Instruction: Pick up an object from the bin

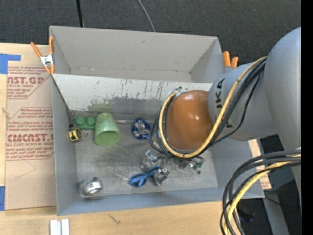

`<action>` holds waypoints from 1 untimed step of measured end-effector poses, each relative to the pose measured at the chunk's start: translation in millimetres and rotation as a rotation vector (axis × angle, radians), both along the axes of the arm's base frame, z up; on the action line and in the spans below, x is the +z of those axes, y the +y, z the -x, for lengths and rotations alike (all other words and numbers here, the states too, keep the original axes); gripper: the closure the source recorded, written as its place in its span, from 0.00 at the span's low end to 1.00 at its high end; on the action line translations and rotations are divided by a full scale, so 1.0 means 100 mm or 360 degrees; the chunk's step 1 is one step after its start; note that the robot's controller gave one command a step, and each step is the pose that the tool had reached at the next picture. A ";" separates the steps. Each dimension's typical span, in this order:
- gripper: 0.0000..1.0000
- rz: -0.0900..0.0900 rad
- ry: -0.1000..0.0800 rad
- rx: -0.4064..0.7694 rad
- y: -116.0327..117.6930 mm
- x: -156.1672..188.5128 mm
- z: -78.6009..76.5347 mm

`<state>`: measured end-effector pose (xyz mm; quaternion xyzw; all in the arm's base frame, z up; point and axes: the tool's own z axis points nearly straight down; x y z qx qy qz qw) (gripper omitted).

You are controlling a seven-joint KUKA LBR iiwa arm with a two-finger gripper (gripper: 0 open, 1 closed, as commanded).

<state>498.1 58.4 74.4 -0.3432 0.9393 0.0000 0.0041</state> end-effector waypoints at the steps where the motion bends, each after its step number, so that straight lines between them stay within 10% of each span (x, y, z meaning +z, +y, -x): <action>1: 1.00 0.0003 -0.0004 0.0189 0.06 1.61 -0.19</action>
Offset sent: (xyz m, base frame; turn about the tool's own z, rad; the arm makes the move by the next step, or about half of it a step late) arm 0.0165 0.0043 0.1568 -0.1190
